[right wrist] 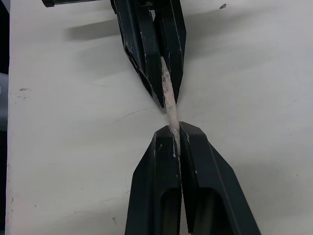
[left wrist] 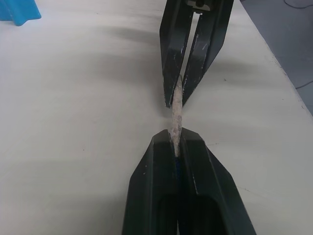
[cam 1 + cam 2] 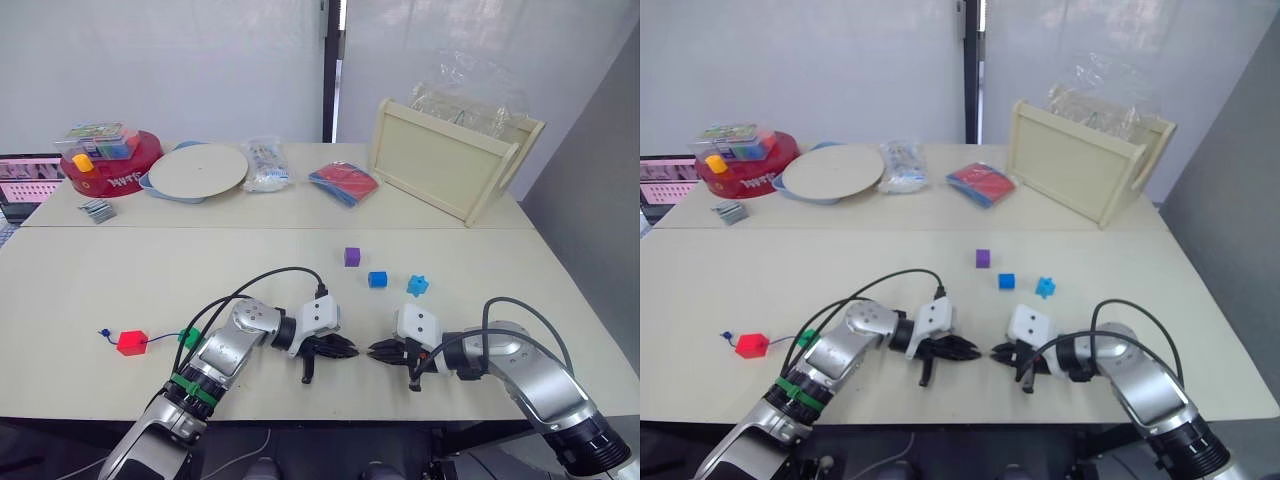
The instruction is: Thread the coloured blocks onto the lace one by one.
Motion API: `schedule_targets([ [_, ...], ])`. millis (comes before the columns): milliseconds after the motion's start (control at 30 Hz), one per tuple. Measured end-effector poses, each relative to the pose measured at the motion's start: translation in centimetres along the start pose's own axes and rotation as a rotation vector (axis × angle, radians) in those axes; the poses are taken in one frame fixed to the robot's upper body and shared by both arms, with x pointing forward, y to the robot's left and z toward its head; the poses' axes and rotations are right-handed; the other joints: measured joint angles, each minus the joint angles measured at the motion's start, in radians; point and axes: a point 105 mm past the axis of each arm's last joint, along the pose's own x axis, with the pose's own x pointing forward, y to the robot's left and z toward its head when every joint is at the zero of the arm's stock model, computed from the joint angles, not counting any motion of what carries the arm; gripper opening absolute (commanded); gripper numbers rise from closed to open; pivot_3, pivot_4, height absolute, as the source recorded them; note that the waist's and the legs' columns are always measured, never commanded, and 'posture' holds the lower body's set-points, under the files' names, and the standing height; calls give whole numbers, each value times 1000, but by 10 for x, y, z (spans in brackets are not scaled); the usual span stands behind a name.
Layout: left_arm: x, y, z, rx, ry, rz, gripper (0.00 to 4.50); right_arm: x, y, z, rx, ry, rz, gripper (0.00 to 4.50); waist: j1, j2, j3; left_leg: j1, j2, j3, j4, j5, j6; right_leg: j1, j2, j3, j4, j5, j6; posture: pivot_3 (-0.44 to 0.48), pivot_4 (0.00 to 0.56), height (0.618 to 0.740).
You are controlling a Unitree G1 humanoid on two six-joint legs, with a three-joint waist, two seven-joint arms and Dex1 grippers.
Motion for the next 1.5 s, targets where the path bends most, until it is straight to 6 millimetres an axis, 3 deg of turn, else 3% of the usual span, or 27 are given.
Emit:
schedule_targets([
  [200, 1, -1, 0, -23, -9, -5, 13, -1, 1, -2, 1, 5, 4, 0, 0, 0, 0, 0, 0, 0, 0, 0, 0, 0, 0, 0, 0, 0, 0, 0, 150, 740],
  [400, -11, 4, -2, -21, 9, 24, 0, -4, 3, -5, 117, -24, -41, 2038, -1, 0, 0, 0, 0, 0, 0, 0, 0, 0, 0, 0, 0, 0, 0, 0, 150, 740],
  [500, -38, 9, -9, -23, 54, 86, 0, -23, -5, -10, 251, -85, -206, 3005, 0, 0, 0, 0, 0, 0, 0, 0, 0, 0, 0, 0, 0, 0, 0, 0, 150, 740],
  [633, -54, 2, -14, -57, 62, 111, 0, -34, -13, -22, 389, -148, -440, 4423, 1, 0, 0, 0, 0, 0, 0, 0, 0, 0, 0, 0, 0, 0, 0, 0, 150, 740],
  [733, -59, -3, -14, -79, 62, 116, 0, -33, -18, -27, 462, -200, -591, 4423, 0, 0, 0, 0, 0, 0, 0, 0, 0, 0, 0, 0, 1, 0, 0, 0, 150, 740],
  [933, -66, -2, -11, -105, 41, 153, 0, -39, -46, -33, 413, -258, -879, 4423, -6, 0, 0, 1, 0, 0, -1, 0, 0, 0, 0, 0, 1, 0, 0, 0, 150, 740],
  [1267, -65, -4, -9, -115, 31, 158, 0, -22, -90, -34, 409, -346, -1054, 4423, -19, 1, 0, 2, 1, 0, -2, 0, 0, 0, 0, 0, 2, 0, 0, 0, 150, 740],
  [1433, -67, -4, -9, -117, 35, 165, 0, -14, -96, -38, 415, -359, -1078, 4423, -23, 1, 0, 2, 1, 0, -2, 0, 0, 0, 0, 0, 2, 0, 0, 0, 150, 740],
  [1500, -67, -4, -9, -117, 34, 166, 0, -13, -99, -37, 417, -372, -1089, 3894, -25, 1, 0, 2, 1, 0, -2, 0, 0, 0, 0, 0, 2, 0, 0, 0, 150, 740],
])
